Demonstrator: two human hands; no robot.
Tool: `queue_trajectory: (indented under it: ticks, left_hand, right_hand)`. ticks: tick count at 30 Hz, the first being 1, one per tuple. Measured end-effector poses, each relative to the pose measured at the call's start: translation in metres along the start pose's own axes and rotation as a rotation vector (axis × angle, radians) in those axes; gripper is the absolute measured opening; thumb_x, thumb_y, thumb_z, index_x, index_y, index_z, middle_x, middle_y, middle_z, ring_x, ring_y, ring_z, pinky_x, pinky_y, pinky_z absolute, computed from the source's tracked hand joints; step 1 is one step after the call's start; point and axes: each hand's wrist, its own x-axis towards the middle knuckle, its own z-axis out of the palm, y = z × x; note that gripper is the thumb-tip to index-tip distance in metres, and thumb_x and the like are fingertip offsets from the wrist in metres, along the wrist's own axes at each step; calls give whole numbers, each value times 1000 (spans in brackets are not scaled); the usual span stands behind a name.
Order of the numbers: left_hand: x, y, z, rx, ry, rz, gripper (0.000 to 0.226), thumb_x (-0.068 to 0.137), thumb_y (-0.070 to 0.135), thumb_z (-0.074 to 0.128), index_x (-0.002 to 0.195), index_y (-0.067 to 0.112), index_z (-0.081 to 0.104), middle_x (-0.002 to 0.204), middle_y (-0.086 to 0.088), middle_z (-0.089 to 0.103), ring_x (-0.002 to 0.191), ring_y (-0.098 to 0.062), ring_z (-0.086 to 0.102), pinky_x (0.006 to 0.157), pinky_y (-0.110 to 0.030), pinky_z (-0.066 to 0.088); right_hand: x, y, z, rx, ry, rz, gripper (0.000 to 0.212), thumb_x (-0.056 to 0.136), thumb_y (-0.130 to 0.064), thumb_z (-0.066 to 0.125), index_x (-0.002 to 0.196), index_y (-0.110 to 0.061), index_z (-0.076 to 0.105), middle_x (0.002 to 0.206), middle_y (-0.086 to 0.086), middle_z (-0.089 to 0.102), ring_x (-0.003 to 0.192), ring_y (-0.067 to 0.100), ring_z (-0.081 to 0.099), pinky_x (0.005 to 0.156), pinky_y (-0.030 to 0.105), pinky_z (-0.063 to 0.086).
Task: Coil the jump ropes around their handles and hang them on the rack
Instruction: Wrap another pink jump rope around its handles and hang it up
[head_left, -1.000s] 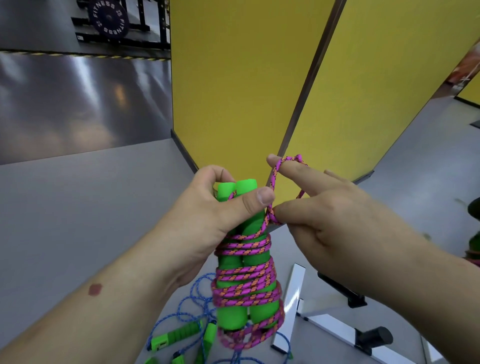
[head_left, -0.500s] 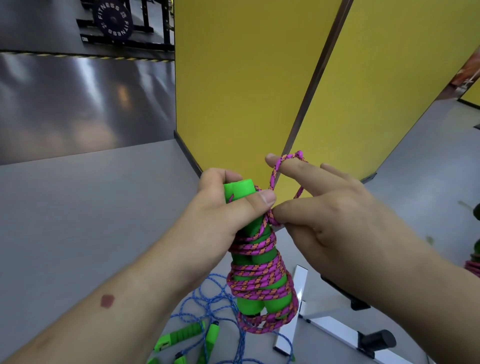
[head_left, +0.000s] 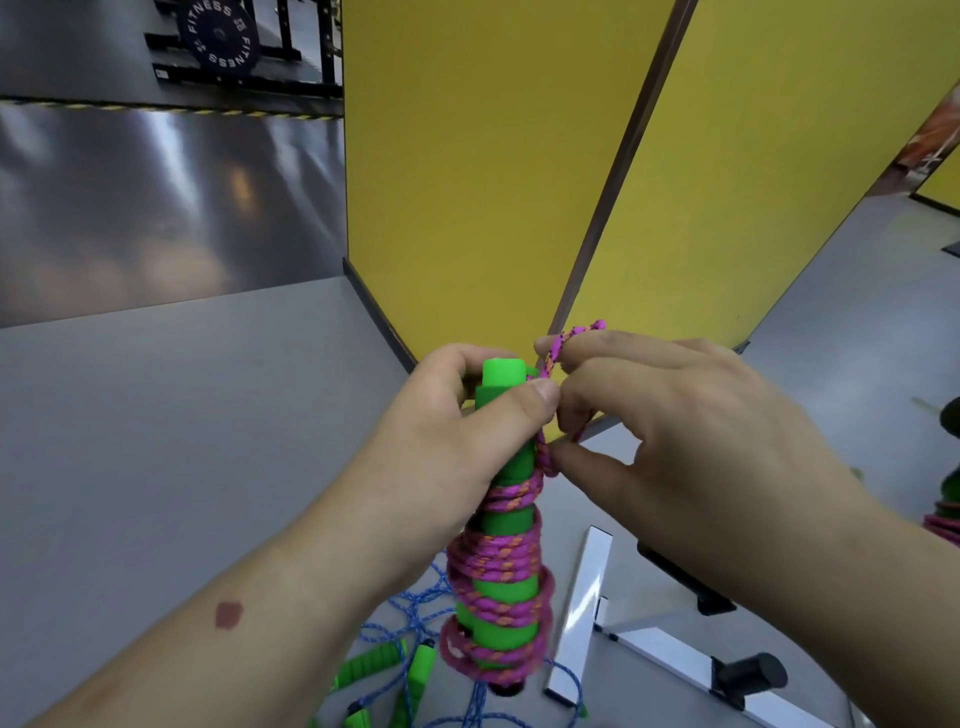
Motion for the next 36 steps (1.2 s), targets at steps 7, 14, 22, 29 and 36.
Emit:
queue_trajectory:
  ticks: [7,14,22,29,36]
  left_hand:
    - [-4,-6,10,226,22,104,21,85,42,53,104,44,59,93,-6,73,87,-27,72,76,-56,61]
    - [5,-17,31,285,-71,93,5,96,33,64,92,36,62,74,2,72,65,-12,70,59,-34,58]
    - [28,-39,58,193,-268,-30,11,87,41,72,94,34,66,85,-15,73,79,-39,72,76,-54,58]
    - [54,-67,93,268,-404,-68,5,97,33,66,94,32,62,72,3,68,67,-18,66,65,-35,54]
    - [80,-113,136,291,-415,-160,6,97,35,68,98,30,65,84,-3,74,74,-22,72,70,-41,60]
  right_hand:
    - [-7,4,-1,54,-38,74,37,74,-42,76,87,-28,45,76,-15,59,69,19,60,62,34,43]
    - [-29,27,-6,135,-110,163,39,74,-39,77,99,-29,49,90,-17,54,82,8,53,70,31,46]
    - [-59,66,-3,390,-272,499,32,76,-39,81,89,-36,51,94,-23,54,86,-8,52,68,10,40]
    - [-91,104,-4,449,-267,696,28,94,-10,58,96,-34,73,82,-10,64,62,-2,53,57,8,42]
    - [-118,137,18,220,-361,705,48,85,-1,55,120,-31,66,98,-7,56,93,12,56,84,35,51]
